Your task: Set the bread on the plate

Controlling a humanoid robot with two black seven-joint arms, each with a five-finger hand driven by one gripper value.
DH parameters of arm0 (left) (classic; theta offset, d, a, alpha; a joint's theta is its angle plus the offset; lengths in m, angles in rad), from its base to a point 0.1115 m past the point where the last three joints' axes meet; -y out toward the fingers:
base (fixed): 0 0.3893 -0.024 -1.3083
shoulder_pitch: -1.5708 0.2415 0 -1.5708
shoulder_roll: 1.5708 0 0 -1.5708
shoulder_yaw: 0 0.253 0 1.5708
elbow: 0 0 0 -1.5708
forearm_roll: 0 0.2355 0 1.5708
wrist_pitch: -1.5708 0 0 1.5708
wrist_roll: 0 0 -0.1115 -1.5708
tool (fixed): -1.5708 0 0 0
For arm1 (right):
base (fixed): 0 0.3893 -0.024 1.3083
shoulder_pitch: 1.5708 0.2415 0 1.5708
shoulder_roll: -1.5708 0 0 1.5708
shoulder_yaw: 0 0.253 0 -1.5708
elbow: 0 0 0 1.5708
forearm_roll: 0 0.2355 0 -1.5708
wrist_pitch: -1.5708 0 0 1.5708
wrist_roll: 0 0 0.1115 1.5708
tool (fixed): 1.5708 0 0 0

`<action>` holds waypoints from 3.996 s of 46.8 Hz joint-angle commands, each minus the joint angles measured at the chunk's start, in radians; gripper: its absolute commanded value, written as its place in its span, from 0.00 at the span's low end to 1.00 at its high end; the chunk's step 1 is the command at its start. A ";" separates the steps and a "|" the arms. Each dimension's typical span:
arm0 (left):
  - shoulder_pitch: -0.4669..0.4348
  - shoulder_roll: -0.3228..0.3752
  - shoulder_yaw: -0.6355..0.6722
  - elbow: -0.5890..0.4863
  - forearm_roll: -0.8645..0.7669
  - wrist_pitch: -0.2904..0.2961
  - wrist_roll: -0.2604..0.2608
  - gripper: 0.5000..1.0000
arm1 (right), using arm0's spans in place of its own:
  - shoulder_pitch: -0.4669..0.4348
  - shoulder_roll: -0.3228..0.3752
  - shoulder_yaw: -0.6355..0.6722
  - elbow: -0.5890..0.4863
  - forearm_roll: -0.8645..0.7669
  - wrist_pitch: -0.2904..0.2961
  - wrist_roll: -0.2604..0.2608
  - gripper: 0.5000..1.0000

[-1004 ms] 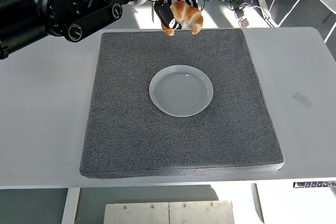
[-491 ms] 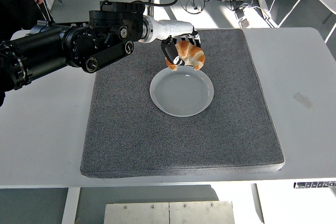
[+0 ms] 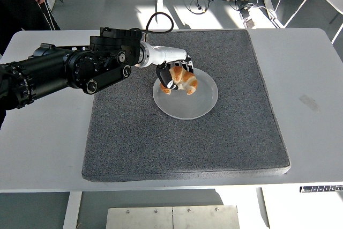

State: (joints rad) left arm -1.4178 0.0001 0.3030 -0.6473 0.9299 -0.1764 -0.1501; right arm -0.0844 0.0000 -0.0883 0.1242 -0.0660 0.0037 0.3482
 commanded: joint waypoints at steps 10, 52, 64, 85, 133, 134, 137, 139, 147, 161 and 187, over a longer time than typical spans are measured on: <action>0.010 0.000 0.002 -0.005 0.009 -0.002 -0.002 0.00 | 0.000 0.000 -0.001 0.002 0.000 -0.001 0.000 1.00; 0.003 0.000 -0.007 -0.006 -0.008 -0.011 0.040 0.95 | -0.002 0.000 -0.001 0.002 0.000 -0.001 0.000 1.00; -0.073 0.000 -0.082 -0.009 -0.115 -0.014 0.038 0.96 | -0.002 0.000 -0.001 0.002 0.000 -0.001 0.000 1.00; -0.205 0.000 -0.208 0.101 -0.463 0.012 0.058 0.96 | -0.002 0.000 -0.001 0.003 0.000 -0.001 0.000 1.00; 0.263 0.000 -0.910 0.255 -1.065 0.089 0.038 0.96 | -0.014 0.000 0.001 -0.002 0.000 -0.001 -0.001 1.00; 0.275 0.000 -0.921 0.255 -1.065 0.068 0.031 0.96 | -0.015 0.000 0.001 -0.002 0.000 -0.002 0.000 1.00; 0.318 0.000 -0.964 0.255 -1.065 -0.004 0.020 0.96 | -0.017 0.000 -0.001 -0.002 0.000 -0.002 0.000 1.00; 0.345 0.000 -0.992 0.244 -1.063 -0.035 0.018 0.96 | -0.017 0.000 -0.001 -0.002 0.000 -0.002 -0.001 1.00; 0.439 0.000 -1.025 0.207 -1.063 -0.086 -0.006 0.96 | -0.017 0.000 -0.001 -0.002 0.000 -0.002 -0.001 1.00; 0.569 0.020 -1.055 0.097 -1.053 -0.097 -0.037 0.96 | -0.015 0.000 0.001 -0.002 0.000 -0.002 -0.001 1.00; 0.577 0.067 -1.061 0.075 -1.053 -0.107 -0.045 0.96 | -0.009 0.000 0.001 0.000 0.000 -0.002 0.000 1.00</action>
State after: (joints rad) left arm -0.8405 0.0628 -0.7592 -0.5703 -0.1239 -0.2838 -0.1949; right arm -0.0940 0.0000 -0.0874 0.1242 -0.0660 0.0017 0.3482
